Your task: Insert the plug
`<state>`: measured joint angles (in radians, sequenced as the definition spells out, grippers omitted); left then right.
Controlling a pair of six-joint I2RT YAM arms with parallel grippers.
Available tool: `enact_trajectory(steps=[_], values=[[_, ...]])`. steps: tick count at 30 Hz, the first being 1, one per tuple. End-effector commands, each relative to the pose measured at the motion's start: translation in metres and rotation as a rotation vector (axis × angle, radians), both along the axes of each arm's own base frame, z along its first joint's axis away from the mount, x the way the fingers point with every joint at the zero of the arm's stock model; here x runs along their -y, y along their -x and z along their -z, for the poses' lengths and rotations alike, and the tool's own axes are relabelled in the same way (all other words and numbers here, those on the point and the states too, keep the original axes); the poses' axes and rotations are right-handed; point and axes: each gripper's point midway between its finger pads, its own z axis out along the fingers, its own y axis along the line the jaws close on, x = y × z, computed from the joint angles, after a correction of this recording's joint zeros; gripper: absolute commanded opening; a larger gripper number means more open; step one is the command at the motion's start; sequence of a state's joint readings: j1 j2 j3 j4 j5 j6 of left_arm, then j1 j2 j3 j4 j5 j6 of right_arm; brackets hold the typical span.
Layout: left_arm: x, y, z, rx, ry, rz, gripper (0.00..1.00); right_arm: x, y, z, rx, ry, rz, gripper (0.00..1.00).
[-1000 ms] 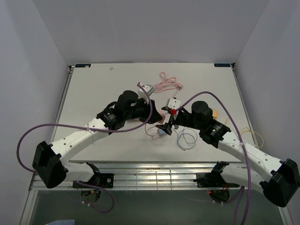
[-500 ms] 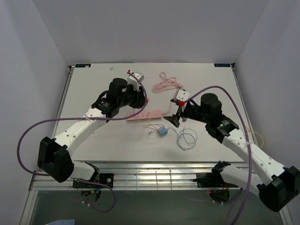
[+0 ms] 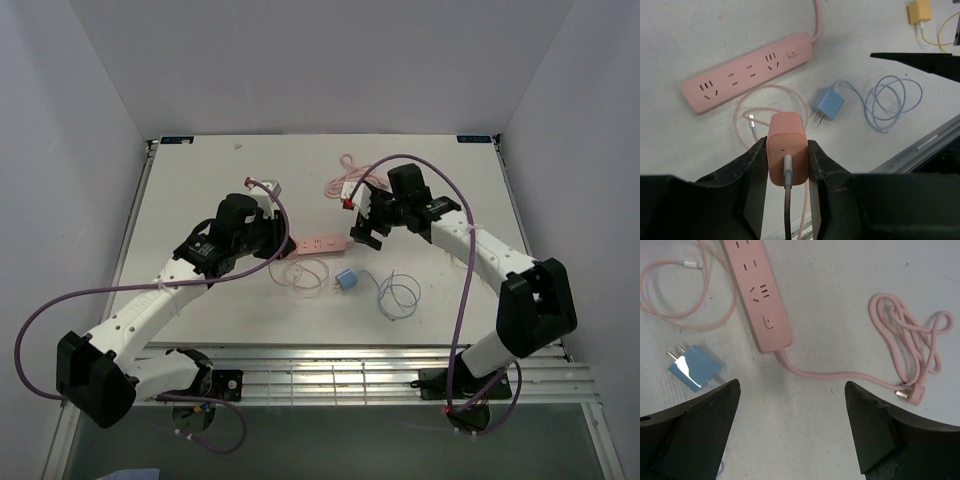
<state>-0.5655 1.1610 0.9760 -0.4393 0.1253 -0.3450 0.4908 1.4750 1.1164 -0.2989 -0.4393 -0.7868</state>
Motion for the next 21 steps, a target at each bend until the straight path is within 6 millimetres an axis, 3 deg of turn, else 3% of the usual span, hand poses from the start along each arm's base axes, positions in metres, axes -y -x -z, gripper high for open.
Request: enact_trajectory(steps=[1,2,8,14,21], values=[[-0.016,0.028,0.013,-0.135,0.022,-0.099,0.0,-0.016,-0.008,0.001,0.053,0.087,-0.108,0.9],[-0.025,0.033,0.017,-0.137,0.01,-0.129,0.0,-0.019,-0.009,0.017,0.023,0.122,-0.126,0.9],[-0.038,0.04,0.018,-0.129,0.001,-0.177,0.0,-0.049,-0.011,0.036,0.014,0.117,-0.223,0.9],[-0.05,0.04,0.023,-0.134,-0.034,-0.233,0.0,-0.068,-0.005,0.078,-0.052,0.213,-0.287,0.9],[-0.057,0.045,0.021,-0.135,-0.035,-0.257,0.0,-0.08,-0.012,0.091,-0.051,0.195,-0.281,0.91]])
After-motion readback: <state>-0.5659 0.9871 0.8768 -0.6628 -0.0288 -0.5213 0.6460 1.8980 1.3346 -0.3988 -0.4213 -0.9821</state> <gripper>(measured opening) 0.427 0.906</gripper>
